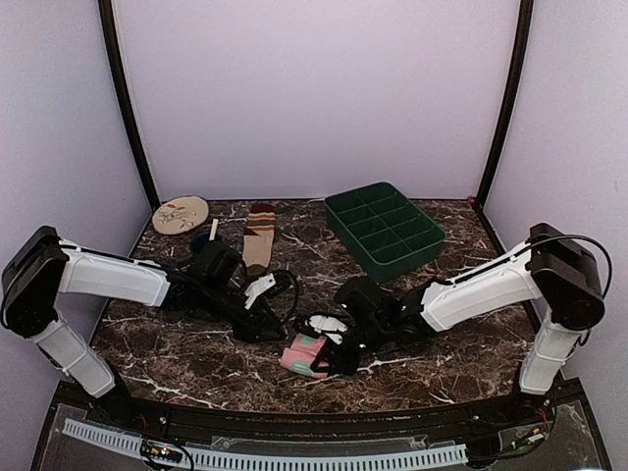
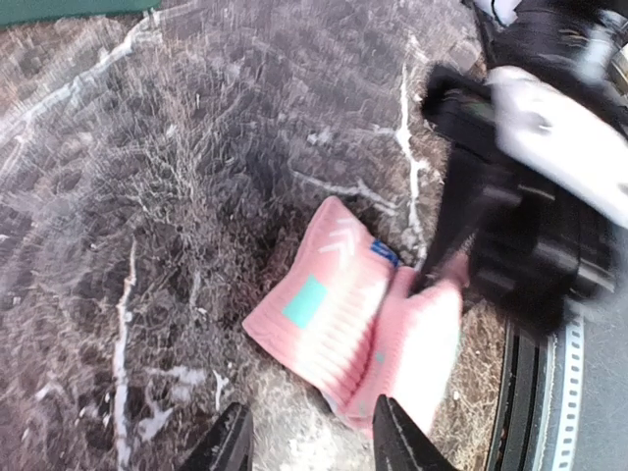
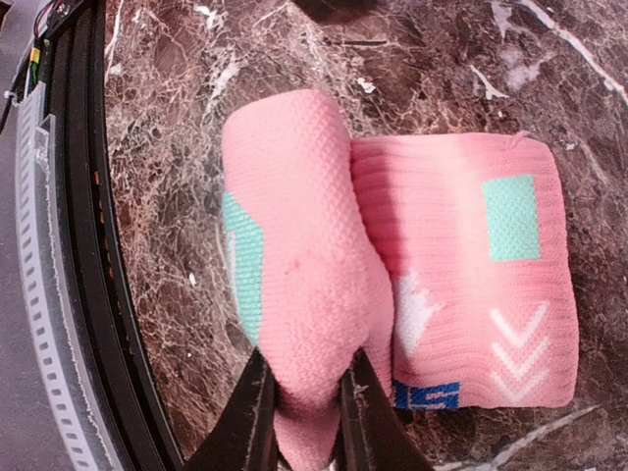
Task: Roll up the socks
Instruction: Roll the sock at the center of the board.
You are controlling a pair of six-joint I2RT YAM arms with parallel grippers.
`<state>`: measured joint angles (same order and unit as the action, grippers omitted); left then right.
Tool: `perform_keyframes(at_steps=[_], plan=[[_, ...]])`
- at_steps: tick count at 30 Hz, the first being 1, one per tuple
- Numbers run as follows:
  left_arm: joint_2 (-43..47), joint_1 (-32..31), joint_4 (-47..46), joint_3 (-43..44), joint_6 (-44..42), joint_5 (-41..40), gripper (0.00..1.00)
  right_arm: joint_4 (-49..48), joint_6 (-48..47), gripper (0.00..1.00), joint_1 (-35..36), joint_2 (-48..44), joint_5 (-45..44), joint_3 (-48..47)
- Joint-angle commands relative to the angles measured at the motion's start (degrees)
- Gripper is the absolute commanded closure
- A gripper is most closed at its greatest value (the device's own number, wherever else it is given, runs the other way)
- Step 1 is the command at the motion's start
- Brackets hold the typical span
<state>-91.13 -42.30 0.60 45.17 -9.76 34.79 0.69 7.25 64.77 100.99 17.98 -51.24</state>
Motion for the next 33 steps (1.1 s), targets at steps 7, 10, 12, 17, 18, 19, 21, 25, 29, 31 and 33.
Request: perform_keyframes(at_steps=[7, 10, 12, 17, 18, 19, 21, 25, 29, 31, 33], plan=[[17.0, -3.4, -10.6, -12.7, -1.2, -7.5, 0.54, 13.5, 1.8, 1.0, -4.9, 6.2, 13.2, -1.2], [18.6, -8.3, -10.0, -13.7, -4.5, -12.0, 0.54, 15.4, 1.6, 1.0, -5.9, 7.8, 16.3, -2.9], [18.7, -10.9, -9.6, -14.1, -6.0, -14.2, 0.53, 16.7, 1.4, 1.0, -6.6, 8.8, 18.1, -3.8], [18.1, -14.2, -9.4, -14.5, -8.5, -17.2, 0.53, 18.3, 1.7, 1.0, -8.7, 10.1, 22.3, -4.5], [17.9, -14.7, -9.1, -14.3, -9.2, -17.8, 0.53, 18.4, 1.8, 1.0, -9.1, 10.3, 23.4, -4.5], [17.7, -15.3, -8.9, -14.1, -9.9, -18.2, 0.53, 18.7, 1.9, 1.0, -9.5, 10.4, 24.4, -4.6], [16.8, -16.3, -8.4, -13.7, -11.3, -19.3, 0.53, 19.8, 1.7, 1.0, -10.1, 11.1, 26.3, -5.3], [14.8, -18.0, -7.3, -12.1, -14.1, -19.5, 0.52, 22.6, 0.6, 1.0, -10.7, 12.6, 28.6, -6.9], [12.6, -19.6, -6.6, -10.6, -16.7, -19.6, 0.52, 24.5, -0.4, 1.0, -11.1, 13.7, 29.4, -8.1], [11.4, -20.3, -6.8, -10.1, -17.4, -20.2, 0.52, 25.0, -0.7, 1.0, -11.2, 13.9, 29.7, -8.6], [10.6, -20.6, -7.2, -9.7, -17.9, -19.9, 0.52, 25.3, -0.7, 1.0, -11.2, 14.0, 30.0, -8.9]])
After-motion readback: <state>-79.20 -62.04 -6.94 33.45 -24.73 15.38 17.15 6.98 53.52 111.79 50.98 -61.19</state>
